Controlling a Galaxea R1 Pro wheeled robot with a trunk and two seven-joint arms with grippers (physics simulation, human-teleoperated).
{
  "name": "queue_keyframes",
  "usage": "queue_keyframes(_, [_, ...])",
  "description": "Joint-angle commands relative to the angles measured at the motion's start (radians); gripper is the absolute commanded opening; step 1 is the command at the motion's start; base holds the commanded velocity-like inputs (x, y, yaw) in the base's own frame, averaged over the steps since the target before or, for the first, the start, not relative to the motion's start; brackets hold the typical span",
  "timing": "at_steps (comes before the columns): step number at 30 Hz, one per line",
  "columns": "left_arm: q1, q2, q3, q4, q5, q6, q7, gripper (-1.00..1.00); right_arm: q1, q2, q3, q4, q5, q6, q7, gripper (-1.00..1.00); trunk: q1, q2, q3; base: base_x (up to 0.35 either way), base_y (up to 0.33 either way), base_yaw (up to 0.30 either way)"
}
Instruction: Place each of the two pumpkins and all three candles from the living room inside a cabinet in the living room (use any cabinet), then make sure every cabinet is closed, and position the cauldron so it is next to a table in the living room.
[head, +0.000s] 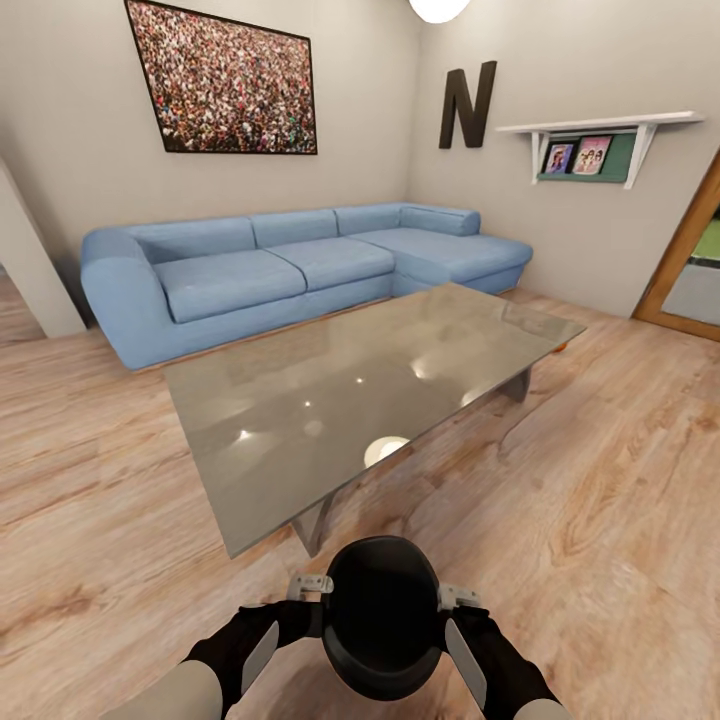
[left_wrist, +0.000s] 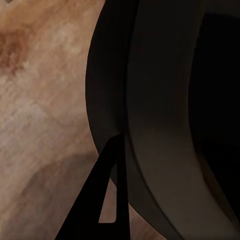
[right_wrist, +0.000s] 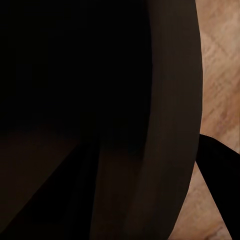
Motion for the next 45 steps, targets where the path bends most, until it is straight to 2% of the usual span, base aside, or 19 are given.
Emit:
queue_keyframes(1, [0.000,-0.002,-0.006,-0.003,0.002,0.005,0.001,-1.00,-0.001,0.001,-0.011,-0.004,0.030,0.008,-0.021,-1.00,0.000,-0.001,-0.001,0.000,0.000,0.000])
queue_keyframes(8, [0.001,-0.002,-0.006,-0.003,0.002,0.005,-0.004,-1.00,-0.001,0.001,-0.008,-0.004,0.030,0.008,-0.021,-1.00,0.000,-0.001,-0.001,0.000,0.000,0.040])
queue_keyframes(26, [0.001,-0.002,-0.006,-0.003,0.002,0.004,-0.005,-1.00,-0.001,0.001,-0.007,-0.004,0.030,0.008,-0.021,-1.00,0.000,-0.001,-0.001,0.000,0.000,0.248])
queue_keyframes(45, [0.001,-0.002,-0.006,-0.003,0.002,0.004,-0.002,-1.00,-0.001,0.001,-0.007,-0.004,0.030,0.008,-0.021,-1.00,0.000,-0.001,-0.001,0.034,0.009,0.014])
